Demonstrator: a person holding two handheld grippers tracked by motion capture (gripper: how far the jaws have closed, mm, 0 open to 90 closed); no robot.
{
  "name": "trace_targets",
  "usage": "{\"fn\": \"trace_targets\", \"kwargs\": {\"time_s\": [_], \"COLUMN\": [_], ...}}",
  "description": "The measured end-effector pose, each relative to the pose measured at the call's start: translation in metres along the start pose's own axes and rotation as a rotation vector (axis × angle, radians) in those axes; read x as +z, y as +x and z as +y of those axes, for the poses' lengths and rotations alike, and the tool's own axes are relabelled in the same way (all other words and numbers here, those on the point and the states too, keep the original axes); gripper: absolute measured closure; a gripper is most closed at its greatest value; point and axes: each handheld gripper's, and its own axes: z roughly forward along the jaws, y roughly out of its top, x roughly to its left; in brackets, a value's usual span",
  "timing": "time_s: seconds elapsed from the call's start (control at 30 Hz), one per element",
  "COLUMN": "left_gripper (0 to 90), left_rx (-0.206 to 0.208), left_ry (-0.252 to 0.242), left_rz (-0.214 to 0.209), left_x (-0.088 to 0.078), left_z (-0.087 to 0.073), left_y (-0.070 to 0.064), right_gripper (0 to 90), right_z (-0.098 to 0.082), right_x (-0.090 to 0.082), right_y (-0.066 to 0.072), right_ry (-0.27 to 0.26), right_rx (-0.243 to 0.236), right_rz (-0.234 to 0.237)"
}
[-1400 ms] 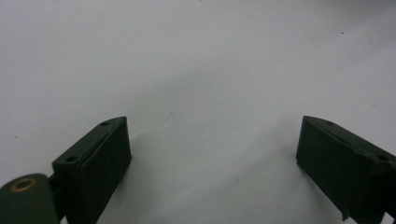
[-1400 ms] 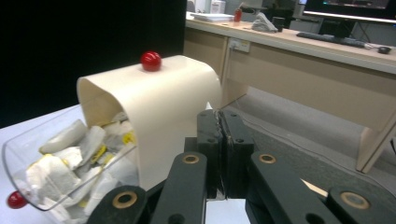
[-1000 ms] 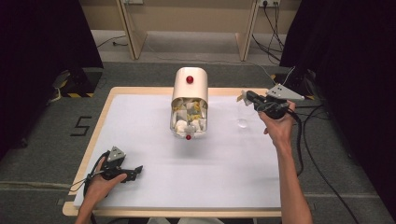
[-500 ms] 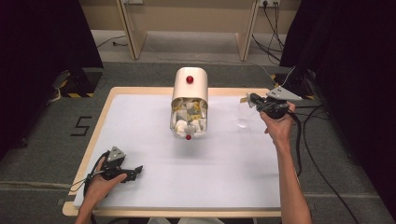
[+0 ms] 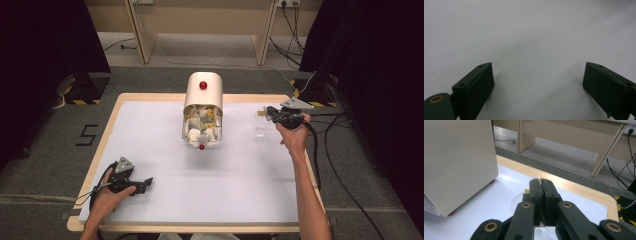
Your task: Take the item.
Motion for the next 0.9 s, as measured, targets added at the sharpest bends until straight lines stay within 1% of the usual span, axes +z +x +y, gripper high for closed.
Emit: {"fn": "trace_targets", "kwargs": {"time_s": [0.43, 0.57, 0.63, 0.7, 0.73, 0.83, 0.9], "left_gripper": [9.1, 9.1, 9.1, 9.1, 9.1, 9.1, 9.1], "left_rx": [0.0, 0.0, 0.0, 0.0, 0.001, 0.0, 0.0], "left_ry": [0.0, 0.0, 0.0, 0.0, 0.0, 0.0, 0.0], "left_rz": [0.0, 0.0, 0.0, 0.0, 0.0, 0.0, 0.0], "left_x": [0.0, 0.0, 0.0, 0.0, 0.0, 0.0, 0.0], "left_z": [0.0, 0.0, 0.0, 0.0, 0.0, 0.0, 0.0], "left_y": [0.0, 0.0, 0.0, 0.0, 0.0, 0.0, 0.0], "right_gripper": [87.0, 84.4, 80.0, 73.8, 70.3, 56.8, 49.9], "right_z": [-0.011, -0.015, -0.016, -0.015, -0.014, -0.011, -0.01], "right_x": [0.016, 0.022, 0.023, 0.023, 0.022, 0.02, 0.018], "right_y": [0.003, 0.004, 0.004, 0.003, 0.003, 0.003, 0.003], "right_ry": [0.051, 0.07, 0.066, 0.052, 0.048, 0.032, 0.035], "right_rx": [-0.012, -0.02, -0.02, -0.009, -0.007, 0.004, 0.01], "right_rz": [0.01, 0.01, 0.009, 0.019, 0.021, 0.009, 0.007]}}
